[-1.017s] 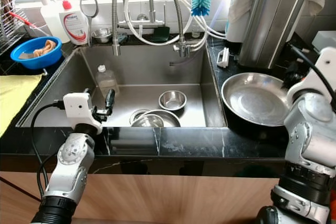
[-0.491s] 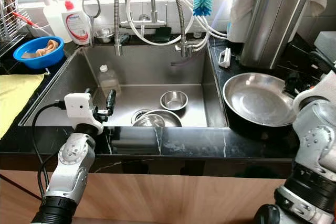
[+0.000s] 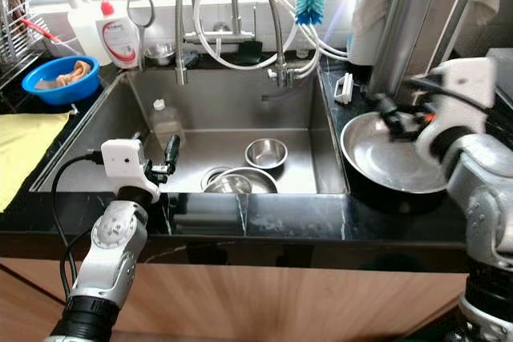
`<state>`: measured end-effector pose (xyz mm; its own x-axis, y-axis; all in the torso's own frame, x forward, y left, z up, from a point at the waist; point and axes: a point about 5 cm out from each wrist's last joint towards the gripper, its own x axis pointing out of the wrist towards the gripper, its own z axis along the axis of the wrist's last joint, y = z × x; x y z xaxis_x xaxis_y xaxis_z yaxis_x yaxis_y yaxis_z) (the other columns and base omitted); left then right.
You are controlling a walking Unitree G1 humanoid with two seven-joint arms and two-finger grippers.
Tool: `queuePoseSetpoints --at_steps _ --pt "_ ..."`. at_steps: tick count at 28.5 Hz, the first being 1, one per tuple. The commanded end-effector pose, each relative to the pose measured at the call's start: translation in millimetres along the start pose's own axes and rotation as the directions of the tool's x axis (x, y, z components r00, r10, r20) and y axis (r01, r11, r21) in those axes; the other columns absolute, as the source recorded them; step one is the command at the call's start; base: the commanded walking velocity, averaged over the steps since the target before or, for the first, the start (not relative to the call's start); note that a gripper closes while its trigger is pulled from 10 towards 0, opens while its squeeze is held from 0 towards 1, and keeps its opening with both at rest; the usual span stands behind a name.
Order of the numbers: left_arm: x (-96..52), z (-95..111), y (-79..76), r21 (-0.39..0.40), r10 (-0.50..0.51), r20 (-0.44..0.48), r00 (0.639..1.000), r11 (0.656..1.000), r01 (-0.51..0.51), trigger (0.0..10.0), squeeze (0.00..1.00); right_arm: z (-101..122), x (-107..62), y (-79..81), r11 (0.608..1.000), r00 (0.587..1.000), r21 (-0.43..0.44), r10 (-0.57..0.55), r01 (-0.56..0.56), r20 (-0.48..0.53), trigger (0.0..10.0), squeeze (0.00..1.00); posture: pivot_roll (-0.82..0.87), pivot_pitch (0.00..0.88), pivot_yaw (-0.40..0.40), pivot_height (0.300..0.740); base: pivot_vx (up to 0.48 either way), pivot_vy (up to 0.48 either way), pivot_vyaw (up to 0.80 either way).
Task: Kitchen organization
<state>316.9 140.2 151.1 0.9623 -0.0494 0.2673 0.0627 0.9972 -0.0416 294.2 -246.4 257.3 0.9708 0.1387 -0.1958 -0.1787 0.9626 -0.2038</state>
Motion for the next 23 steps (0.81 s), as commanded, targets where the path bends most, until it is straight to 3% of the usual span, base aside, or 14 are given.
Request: queuePoseSetpoints --at_steps 1,7,8,16,20,23 --pt "0.8 -0.9 2.9 0.007 0.001 -0.001 1.000 1.000 -0.001 10.0 0.00 -1.9 0.0 15.2 0.989 0.995 -0.110 0.094 -0.096 -0.030 10.0 0.00 -0.17 0.000 0.069 0.740 0.000 0.000 0.00" --pt "1.1 -0.5 3.7 0.009 0.003 -0.001 1.000 1.000 -0.003 10.0 0.00 -10.0 0.9 19.3 0.977 0.987 -0.156 0.129 -0.143 -0.096 10.0 0.00 -0.16 0.000 0.067 0.740 0.000 0.000 0.00" --pt "0.5 -0.2 5.4 0.013 0.005 -0.003 1.000 1.000 -0.005 10.0 0.00 -13.4 2.8 28.8 0.959 0.977 -0.201 0.175 -0.197 -0.122 10.0 0.00 -0.15 0.000 0.069 0.740 0.000 0.000 0.00" --pt "0.8 -0.4 5.0 0.015 0.002 -0.005 1.000 1.000 -0.002 10.0 0.00 -22.0 3.2 48.5 0.904 0.935 -0.256 0.304 -0.344 -0.181 10.0 0.00 -0.15 0.000 0.068 0.740 0.000 0.000 0.00" --pt "-0.1 -0.9 3.7 0.013 -0.003 -0.008 1.000 1.000 0.003 10.0 0.00 -27.9 4.1 47.2 0.906 0.938 -0.267 0.277 -0.327 -0.207 10.0 0.00 -0.15 0.000 0.069 0.740 0.000 0.000 0.00" --pt "-0.9 -1.9 4.6 0.015 -0.001 -0.012 1.000 1.000 0.001 10.0 0.00 -28.0 10.2 40.1 0.935 0.962 -0.265 0.187 -0.236 -0.197 10.0 0.00 -0.15 0.000 0.069 0.740 0.000 0.000 0.00"
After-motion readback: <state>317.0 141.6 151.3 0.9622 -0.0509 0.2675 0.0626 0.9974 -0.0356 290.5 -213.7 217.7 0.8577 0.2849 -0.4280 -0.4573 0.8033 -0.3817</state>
